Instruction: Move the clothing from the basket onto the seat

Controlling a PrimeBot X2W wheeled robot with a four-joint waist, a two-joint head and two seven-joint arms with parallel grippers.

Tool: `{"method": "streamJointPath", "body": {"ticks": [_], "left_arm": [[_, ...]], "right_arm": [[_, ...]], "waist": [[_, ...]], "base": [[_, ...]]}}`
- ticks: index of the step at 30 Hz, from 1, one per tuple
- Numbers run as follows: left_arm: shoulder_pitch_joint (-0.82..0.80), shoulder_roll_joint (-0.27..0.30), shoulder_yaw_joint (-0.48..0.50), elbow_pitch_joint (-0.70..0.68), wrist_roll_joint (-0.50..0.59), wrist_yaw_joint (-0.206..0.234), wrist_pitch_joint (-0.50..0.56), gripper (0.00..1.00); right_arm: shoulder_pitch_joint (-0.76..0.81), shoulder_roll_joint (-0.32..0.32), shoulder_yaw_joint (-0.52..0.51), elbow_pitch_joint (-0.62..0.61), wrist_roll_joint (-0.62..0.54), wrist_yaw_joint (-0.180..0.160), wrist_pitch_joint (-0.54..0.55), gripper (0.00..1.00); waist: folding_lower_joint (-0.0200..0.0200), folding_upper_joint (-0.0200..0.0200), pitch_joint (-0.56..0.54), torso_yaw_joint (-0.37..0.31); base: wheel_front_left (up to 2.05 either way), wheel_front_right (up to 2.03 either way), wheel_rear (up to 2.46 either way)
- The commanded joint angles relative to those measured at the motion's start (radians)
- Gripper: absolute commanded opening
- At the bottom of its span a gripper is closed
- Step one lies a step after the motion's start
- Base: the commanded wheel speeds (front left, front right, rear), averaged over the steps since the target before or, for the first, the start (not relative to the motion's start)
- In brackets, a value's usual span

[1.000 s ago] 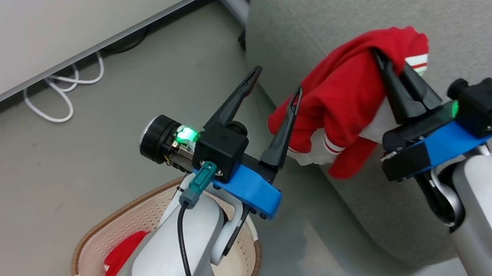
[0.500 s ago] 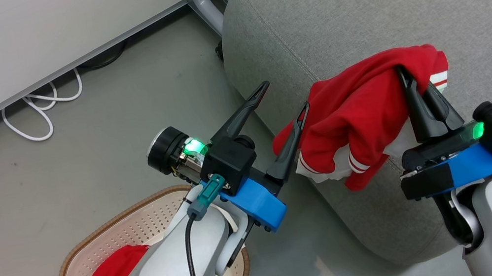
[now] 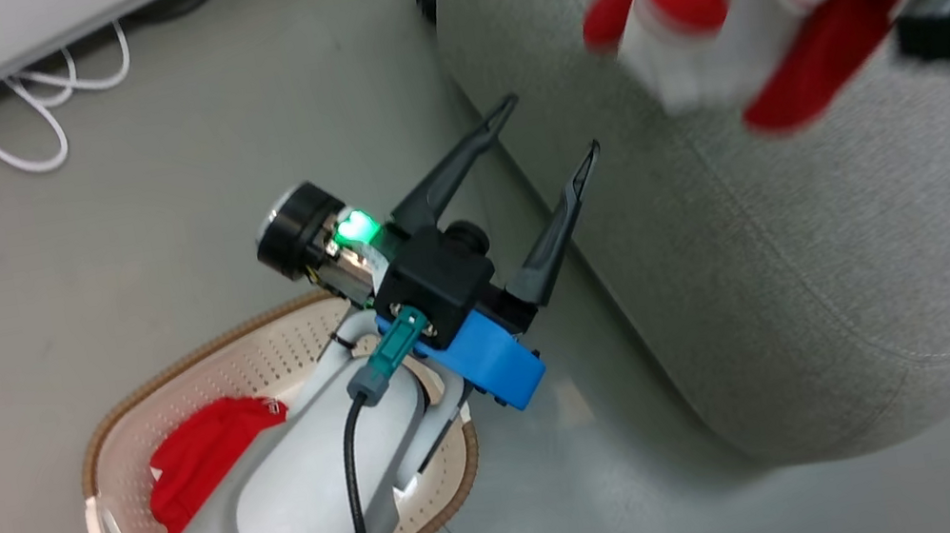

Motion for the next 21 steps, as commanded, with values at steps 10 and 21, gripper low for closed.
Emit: {"method": "streamJointPath", "body": {"ticks": [10,21], "left_arm": [[-0.123,0.046,0.007,-0.080,0.061,0.015,0.026,1.00],[-0.182,0.061,-0.012,-0.110,0.089,0.002,0.039,1.00]], "right_arm": [[-0.355,-0.197,-0.233,0.007,-0.018,0.000,-0.003,0.00],[-0.356,-0.314,-0.329,0.283,-0.030,0.000,-0.002,0.00]], "waist": [[0.0000,0.0000,0.266,0.057],[0.0000,0.0000,0.381,0.062]], "base": [[0.00,0.00,0.00],[0.00,0.00,0.00]]}}
